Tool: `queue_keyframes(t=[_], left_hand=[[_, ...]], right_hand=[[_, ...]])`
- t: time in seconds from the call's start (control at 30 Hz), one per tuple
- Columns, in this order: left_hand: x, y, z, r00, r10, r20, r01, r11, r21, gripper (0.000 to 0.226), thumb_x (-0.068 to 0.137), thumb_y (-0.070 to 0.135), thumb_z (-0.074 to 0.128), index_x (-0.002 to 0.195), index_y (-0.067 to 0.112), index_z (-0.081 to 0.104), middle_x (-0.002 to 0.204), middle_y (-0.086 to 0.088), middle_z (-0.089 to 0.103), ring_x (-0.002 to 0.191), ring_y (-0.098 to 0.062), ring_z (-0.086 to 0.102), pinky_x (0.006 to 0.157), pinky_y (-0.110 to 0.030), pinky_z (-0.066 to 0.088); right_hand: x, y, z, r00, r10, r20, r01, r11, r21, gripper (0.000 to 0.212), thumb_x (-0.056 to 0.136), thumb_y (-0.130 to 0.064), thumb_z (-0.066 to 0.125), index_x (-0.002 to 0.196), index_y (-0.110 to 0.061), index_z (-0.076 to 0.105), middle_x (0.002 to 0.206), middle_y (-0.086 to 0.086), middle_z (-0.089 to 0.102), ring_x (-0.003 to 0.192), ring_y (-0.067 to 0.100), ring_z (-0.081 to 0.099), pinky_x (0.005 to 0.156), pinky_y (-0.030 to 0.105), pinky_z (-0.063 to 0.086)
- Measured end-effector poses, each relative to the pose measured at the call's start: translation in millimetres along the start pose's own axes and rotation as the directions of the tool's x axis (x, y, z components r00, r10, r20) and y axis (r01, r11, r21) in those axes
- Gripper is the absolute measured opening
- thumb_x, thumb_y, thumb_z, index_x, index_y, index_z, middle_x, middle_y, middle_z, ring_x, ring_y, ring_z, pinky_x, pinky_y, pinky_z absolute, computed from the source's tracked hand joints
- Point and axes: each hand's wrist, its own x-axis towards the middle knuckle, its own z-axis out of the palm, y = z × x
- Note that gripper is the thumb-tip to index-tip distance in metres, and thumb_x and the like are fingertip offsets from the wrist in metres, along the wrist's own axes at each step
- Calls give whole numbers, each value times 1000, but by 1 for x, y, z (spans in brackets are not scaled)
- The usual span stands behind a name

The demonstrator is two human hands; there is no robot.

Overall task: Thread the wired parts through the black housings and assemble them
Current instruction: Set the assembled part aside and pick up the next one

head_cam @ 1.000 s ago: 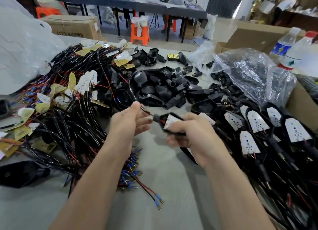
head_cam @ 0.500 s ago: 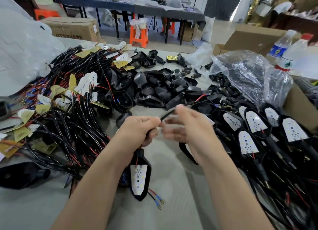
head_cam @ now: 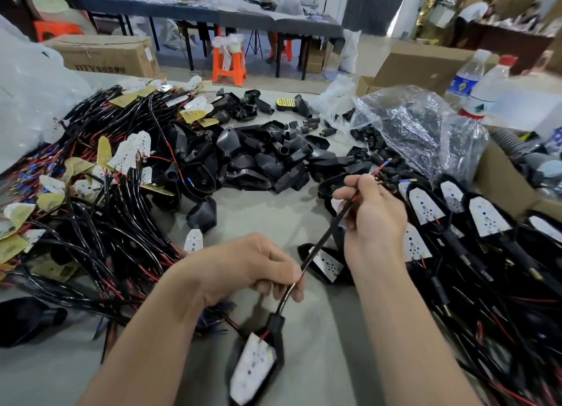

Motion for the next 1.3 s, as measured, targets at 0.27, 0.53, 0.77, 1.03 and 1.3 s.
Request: queue_keyframes(t=[0.27,0.53,0.77,1.03,1.3], left_hand=[[14,-5,6,828,-99,-552,-111,936,-335,23,101,22,63,104,5,78,107,-17,77,72,-18,70,67,-27,61],[16,-7,-6,683,-135,-717,-223,897,-381,21,99,16,62,101,16,83,86,-9,75,74,-19,63,94,-42,51],[15,-5,-6,592,-118,-797,-308,881,-358,26,94,8,68,76,19,83,80,-3,74,72,-10,63,75,-24,51],[19,-8,-5,467,-170,-868,-438,807,-395,23,104,10,54,88,19,69,71,1,74,64,-15,73,56,-23,57],[28,-9,-6,462,-105,-881,-357,887,-293,27,96,4,63,80,19,79,65,1,71,56,-9,63,56,-21,57]], right_hand=[[-17,16,14,908,164,387,-39,950,-310,12,102,-12,56,93,-13,62,51,0,55,32,9,34,32,17,24],[-35,35,24,764,295,574,52,858,-511,23,99,-10,57,76,-9,61,60,8,67,34,13,47,35,18,28],[-34,36,24,788,252,562,-1,913,-408,23,100,-4,56,82,-2,70,64,6,68,40,12,52,37,19,33],[-35,43,26,880,179,441,22,910,-415,19,97,-5,60,80,-2,68,60,5,67,41,14,53,38,21,35],[-9,13,21,941,-298,163,329,686,-649,16,84,-33,66,72,-23,70,64,-11,70,58,9,64,66,31,54]])
